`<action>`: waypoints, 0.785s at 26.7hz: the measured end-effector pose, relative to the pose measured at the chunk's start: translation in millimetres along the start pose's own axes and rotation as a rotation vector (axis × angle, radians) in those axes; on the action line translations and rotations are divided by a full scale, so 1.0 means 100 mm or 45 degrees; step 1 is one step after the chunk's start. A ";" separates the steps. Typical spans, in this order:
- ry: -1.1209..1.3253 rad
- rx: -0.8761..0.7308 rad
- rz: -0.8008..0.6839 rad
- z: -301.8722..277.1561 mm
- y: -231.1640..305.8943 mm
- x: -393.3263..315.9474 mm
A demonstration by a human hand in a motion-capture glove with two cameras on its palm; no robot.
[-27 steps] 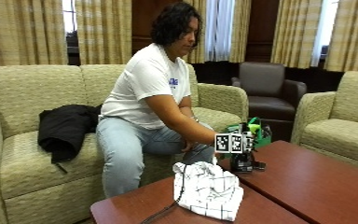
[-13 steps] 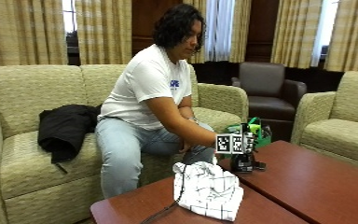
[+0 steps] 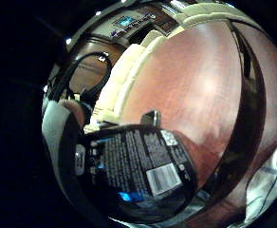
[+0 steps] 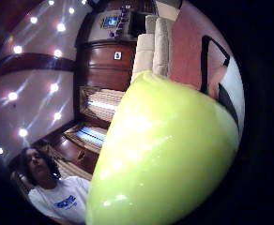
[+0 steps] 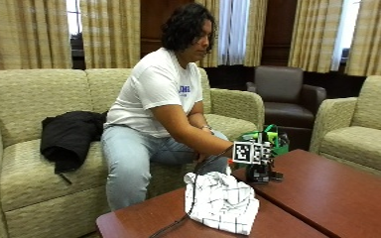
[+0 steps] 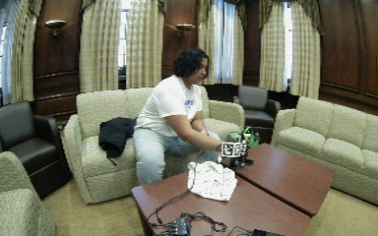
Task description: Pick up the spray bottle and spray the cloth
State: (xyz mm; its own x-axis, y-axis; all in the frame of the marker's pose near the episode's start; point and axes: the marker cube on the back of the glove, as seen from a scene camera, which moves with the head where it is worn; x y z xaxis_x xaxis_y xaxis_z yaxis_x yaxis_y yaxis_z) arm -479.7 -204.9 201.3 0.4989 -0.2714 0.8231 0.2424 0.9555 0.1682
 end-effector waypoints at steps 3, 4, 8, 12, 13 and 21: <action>0.018 -0.001 0.024 -0.04 -0.02 0.02; 0.020 -0.003 0.034 -0.05 -0.02 0.03; 0.006 -0.026 0.068 -0.02 0.00 0.05; -0.041 -0.074 0.080 0.04 -0.01 0.07; -0.047 -0.091 0.078 0.05 0.00 0.07; -0.071 -0.290 0.094 0.01 0.06 0.08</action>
State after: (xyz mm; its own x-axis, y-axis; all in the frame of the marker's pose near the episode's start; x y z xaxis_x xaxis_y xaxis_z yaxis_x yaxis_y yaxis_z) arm -475.5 -201.3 209.6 0.4770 -0.1890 0.8584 0.3915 0.9201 -0.0149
